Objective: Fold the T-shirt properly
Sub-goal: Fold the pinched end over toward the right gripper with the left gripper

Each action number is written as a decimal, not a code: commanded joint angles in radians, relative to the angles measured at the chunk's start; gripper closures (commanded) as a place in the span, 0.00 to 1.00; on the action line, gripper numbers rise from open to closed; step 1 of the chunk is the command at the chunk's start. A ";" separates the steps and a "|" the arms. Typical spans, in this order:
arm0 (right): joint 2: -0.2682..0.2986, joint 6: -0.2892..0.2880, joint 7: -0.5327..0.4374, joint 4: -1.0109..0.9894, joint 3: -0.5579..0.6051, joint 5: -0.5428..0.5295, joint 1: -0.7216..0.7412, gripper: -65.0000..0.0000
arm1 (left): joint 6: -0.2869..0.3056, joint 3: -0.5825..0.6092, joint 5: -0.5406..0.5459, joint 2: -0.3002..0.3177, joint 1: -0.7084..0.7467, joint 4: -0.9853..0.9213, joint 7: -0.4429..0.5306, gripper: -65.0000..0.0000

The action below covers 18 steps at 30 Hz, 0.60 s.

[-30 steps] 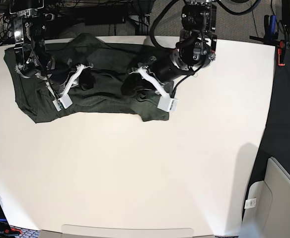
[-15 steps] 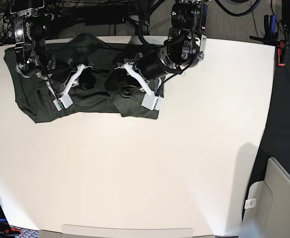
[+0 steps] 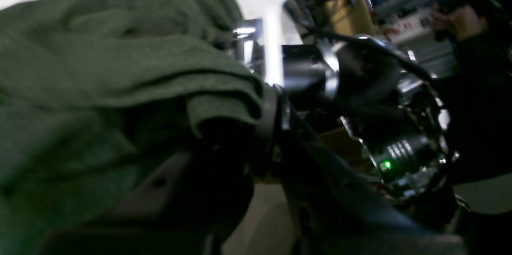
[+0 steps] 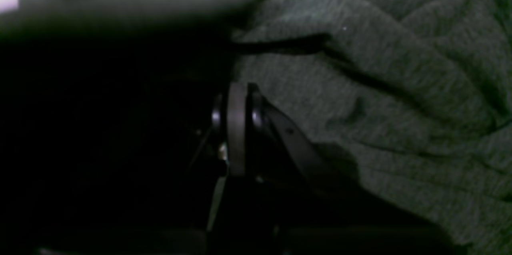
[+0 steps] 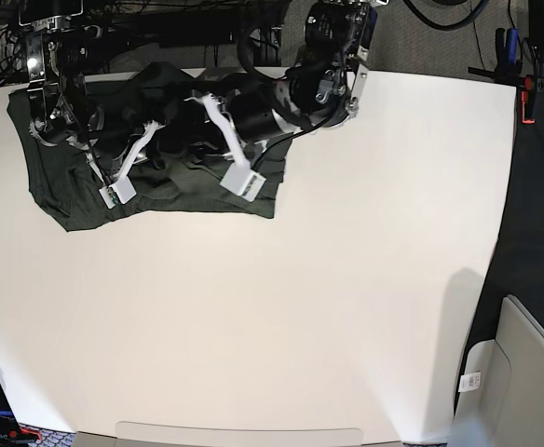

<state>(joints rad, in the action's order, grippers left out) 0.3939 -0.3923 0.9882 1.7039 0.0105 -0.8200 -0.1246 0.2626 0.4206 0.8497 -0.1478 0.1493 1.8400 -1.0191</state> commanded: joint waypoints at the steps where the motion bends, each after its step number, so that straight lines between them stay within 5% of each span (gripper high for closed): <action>1: 0.010 -0.007 -0.016 0.012 -0.008 -0.019 0.010 1.00 | 0.011 0.013 0.023 -0.009 -0.021 -0.006 0.013 1.00; 18: -0.005 -0.007 -0.015 0.018 -0.074 -0.025 -0.019 1.00 | 0.011 0.027 0.024 -0.009 -0.179 -0.098 0.016 1.00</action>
<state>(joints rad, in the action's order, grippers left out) 0.3786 -0.3927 0.9882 1.7042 -0.0566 -0.8265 -0.1524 0.2626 0.4496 0.8497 -0.1448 -0.0177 1.7241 -1.0195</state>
